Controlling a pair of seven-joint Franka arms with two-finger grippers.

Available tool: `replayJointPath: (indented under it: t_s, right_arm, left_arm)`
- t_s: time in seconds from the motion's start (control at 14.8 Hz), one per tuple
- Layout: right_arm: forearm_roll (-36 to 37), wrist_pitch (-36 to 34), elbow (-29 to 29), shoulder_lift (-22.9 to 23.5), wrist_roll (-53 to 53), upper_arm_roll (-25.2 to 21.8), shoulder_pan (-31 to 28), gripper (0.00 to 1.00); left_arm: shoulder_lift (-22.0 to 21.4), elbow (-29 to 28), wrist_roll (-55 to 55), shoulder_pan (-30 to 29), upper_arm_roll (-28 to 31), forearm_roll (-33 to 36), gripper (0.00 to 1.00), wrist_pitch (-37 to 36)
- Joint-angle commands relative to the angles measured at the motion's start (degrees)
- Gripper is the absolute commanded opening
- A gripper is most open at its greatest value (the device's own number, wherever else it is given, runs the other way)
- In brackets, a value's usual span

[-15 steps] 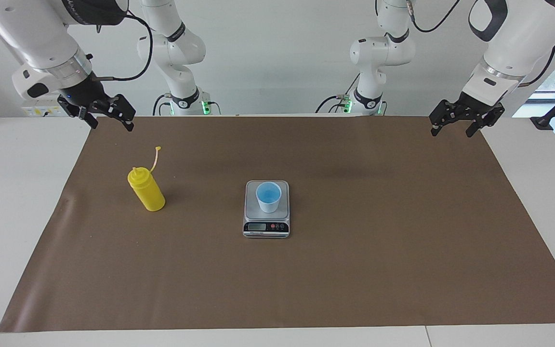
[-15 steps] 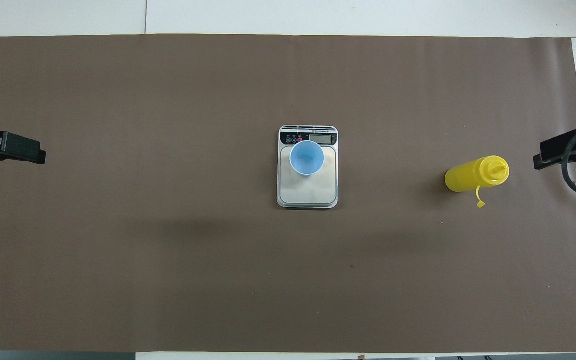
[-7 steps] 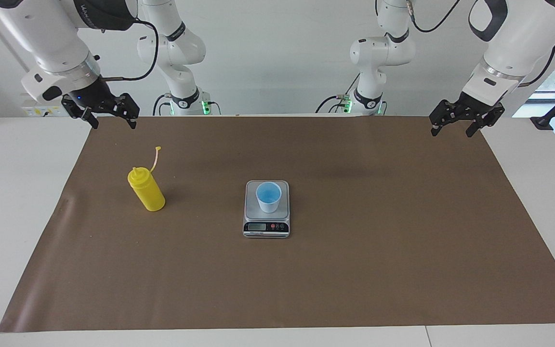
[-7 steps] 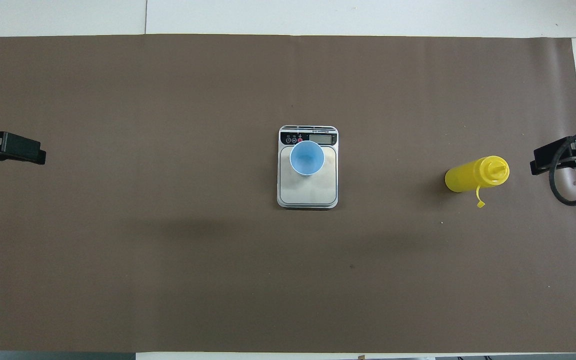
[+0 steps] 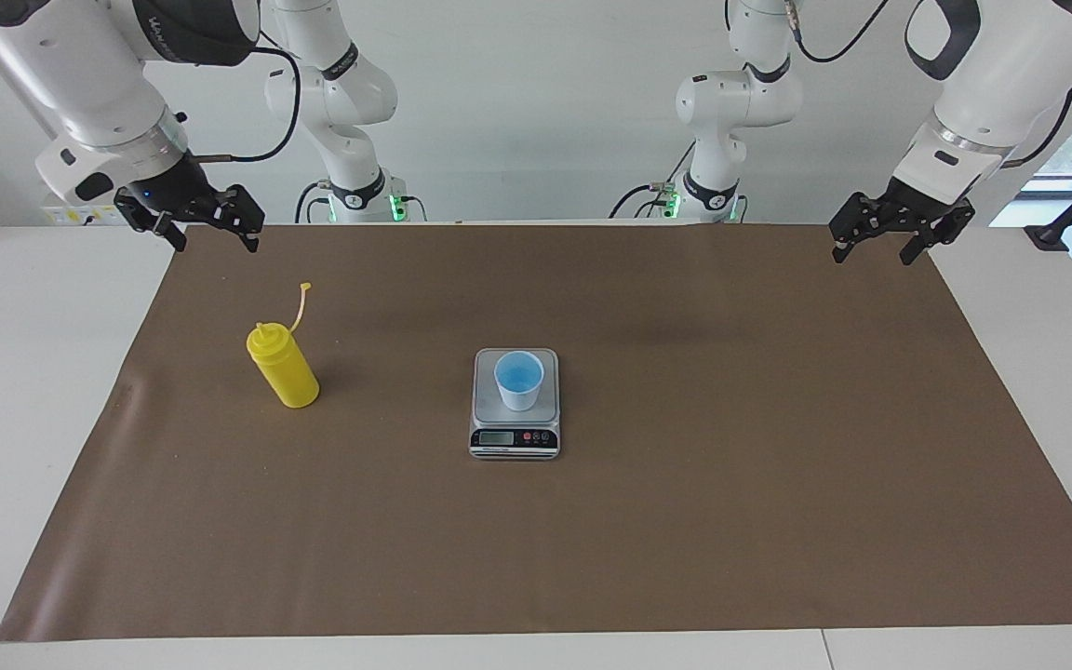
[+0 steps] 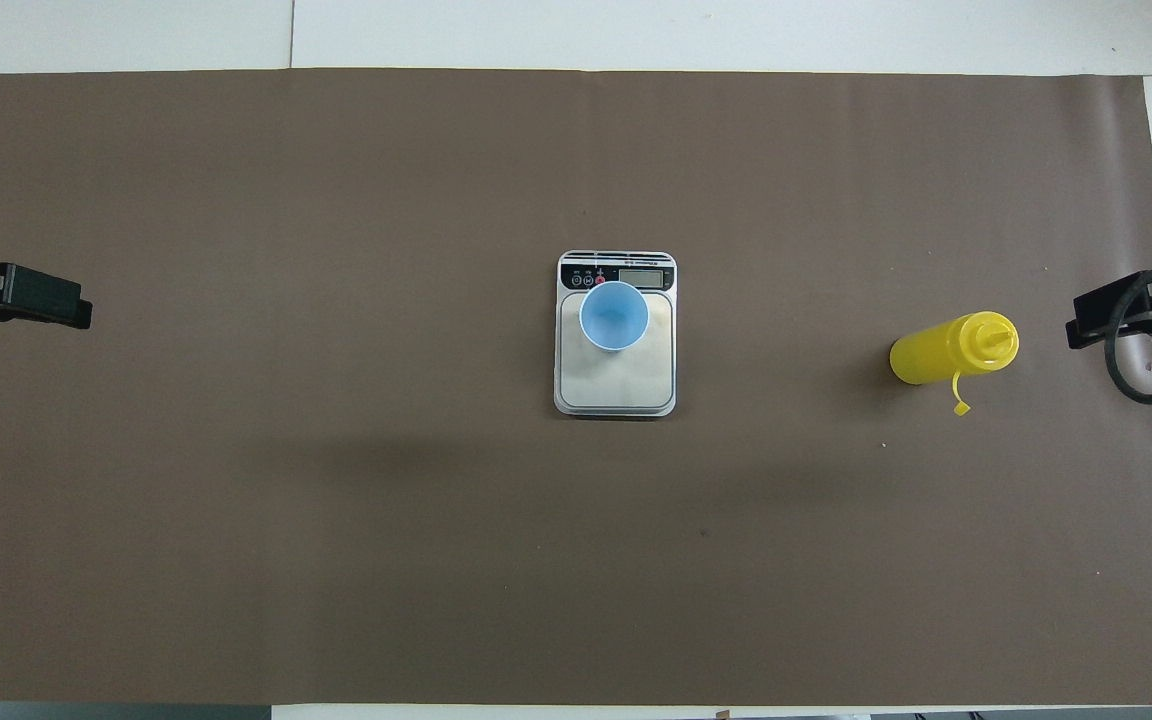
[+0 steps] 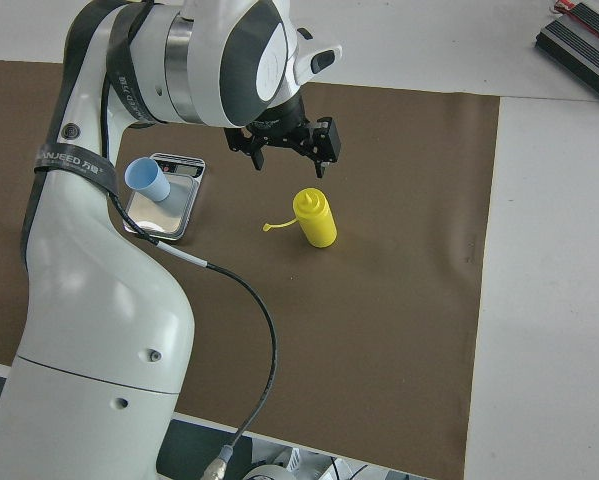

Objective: Pour seasoning into cup on scale with both arms

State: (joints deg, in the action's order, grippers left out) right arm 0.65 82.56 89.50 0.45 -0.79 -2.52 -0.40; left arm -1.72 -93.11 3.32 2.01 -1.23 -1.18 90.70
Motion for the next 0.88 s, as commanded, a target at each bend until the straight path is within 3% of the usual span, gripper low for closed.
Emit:
replayJointPath:
  t_s: [0.0,0.81]
  right_arm:
    - [0.3,1.8,0.6,-0.7,0.7,0.6,-0.7,1.00]
    - [0.6,2.0,0.9,-1.0,0.9,0.8,-1.4,1.00]
  left_arm:
    - [0.1,0.7,0.6,-0.4,0.0,-0.8,1.00,-1.0]
    - [0.1,0.7,0.6,-0.4,0.0,-0.8,1.00,-1.0]
